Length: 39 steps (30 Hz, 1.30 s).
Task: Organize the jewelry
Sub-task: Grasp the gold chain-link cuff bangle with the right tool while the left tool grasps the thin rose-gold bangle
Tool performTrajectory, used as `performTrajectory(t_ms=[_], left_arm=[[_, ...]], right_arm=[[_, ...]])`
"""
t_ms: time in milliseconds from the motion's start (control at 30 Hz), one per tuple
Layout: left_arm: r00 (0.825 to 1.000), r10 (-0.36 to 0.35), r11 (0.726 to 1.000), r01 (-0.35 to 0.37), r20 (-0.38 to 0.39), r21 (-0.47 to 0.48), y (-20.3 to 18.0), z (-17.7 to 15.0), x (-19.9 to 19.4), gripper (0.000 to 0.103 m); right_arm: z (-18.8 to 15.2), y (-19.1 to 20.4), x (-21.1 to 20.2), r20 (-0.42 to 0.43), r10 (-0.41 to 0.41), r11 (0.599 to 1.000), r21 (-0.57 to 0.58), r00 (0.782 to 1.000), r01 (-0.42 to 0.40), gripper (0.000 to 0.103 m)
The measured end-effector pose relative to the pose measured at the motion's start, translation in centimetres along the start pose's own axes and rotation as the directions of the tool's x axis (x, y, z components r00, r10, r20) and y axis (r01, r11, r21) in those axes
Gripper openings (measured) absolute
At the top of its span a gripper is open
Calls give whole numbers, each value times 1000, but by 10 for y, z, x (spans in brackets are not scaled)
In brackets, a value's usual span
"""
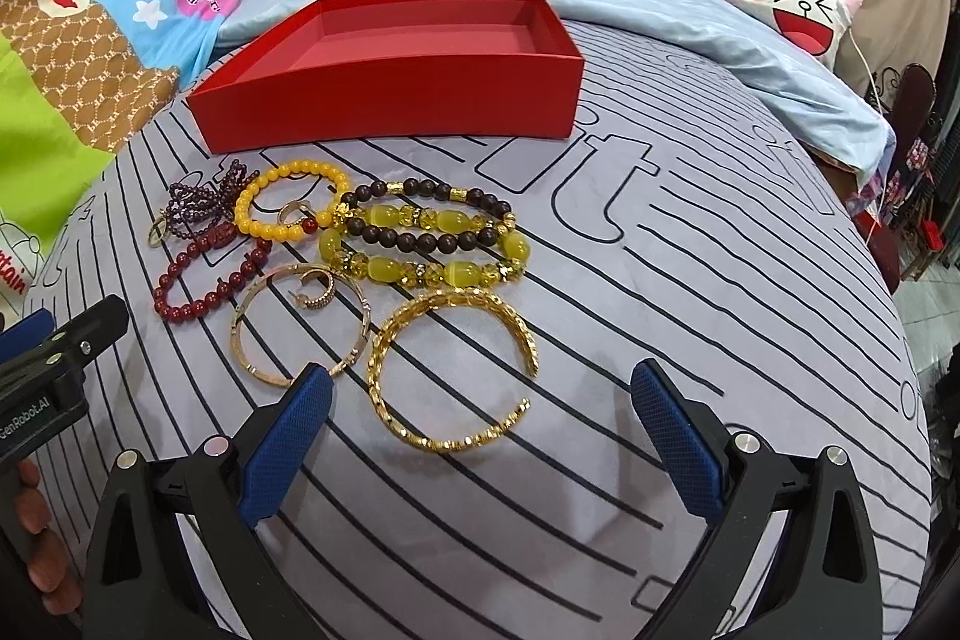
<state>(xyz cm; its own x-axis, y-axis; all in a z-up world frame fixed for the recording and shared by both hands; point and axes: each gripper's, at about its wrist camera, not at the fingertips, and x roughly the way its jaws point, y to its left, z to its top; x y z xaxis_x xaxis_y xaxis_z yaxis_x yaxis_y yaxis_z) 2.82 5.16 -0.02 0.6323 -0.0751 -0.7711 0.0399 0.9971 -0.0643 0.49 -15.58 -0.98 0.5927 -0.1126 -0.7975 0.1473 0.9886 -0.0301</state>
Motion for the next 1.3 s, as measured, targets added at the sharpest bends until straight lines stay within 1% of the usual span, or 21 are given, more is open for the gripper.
performTrajectory(t_ms=[33,100,133,200,233,300,333,400,533,733,767,800,867,1000,1033,1133,1167,1200,1300], left_arm=[[1000,-2,1000,2,2,3,-1,0,1,93],[1000,-7,1000,6,5,12,-5,1,1,93],[1000,-9,1000,9,5,15,-7,2,2,93],[1000,-19,1000,18,2,20,-10,3,3,93],[1000,-20,1000,20,1,22,-11,3,4,93],[1000,-26,999,26,-2,25,-14,4,6,93],[1000,-28,999,28,-4,26,-15,4,6,93],[999,-32,999,32,-4,29,-17,5,7,93],[999,-36,999,36,-2,33,-20,8,8,93],[999,-35,999,35,-4,42,-25,8,10,93],[999,-35,998,35,-4,45,-26,7,10,93],[999,-36,998,36,-4,46,-26,7,10,93],[999,-36,998,36,-4,49,-27,6,9,93],[999,-41,998,41,-3,50,-28,5,9,93],[999,-43,998,43,-3,50,-28,4,9,93],[999,-48,997,48,-3,53,-29,3,8,93],[999,-49,997,49,-3,54,-30,3,8,93],[999,-52,997,52,-3,54,-30,2,7,93],[998,-60,997,60,-3,54,-32,1,6,93]], right_arm=[[0,0,1,-6,7,1000,1,1000,-7,93],[0,-1,3,-18,22,1000,3,1000,-22,87],[0,-1,3,-17,26,1000,2,1000,-26,86],[1,0,3,-13,28,1000,-6,1000,-28,81],[1,0,3,-13,31,999,-9,999,-31,80],[3,1,3,-8,36,999,-16,999,-36,72],[3,0,3,-7,39,999,-17,999,-39,69],[5,0,3,-7,45,999,-19,999,-46,62],[6,1,3,-3,56,998,-31,998,-56,55],[4,-5,2,-4,66,997,-27,998,-66,56],[4,-5,2,-4,65,998,-27,998,-65,57],[4,-6,1,-4,64,998,-27,998,-64,64],[3,-6,1,-2,54,998,-24,999,-54,74],[3,-8,3,-5,49,999,-21,999,-49,75],[3,-8,4,-5,47,999,-22,999,-47,75],[3,-10,4,3,42,999,-17,999,-42,68],[4,-11,4,6,41,999,-15,999,-41,63],[5,-12,4,9,41,999,-13,999,-41,55],[5,-15,4,10,42,999,-12,999,-42,55]])
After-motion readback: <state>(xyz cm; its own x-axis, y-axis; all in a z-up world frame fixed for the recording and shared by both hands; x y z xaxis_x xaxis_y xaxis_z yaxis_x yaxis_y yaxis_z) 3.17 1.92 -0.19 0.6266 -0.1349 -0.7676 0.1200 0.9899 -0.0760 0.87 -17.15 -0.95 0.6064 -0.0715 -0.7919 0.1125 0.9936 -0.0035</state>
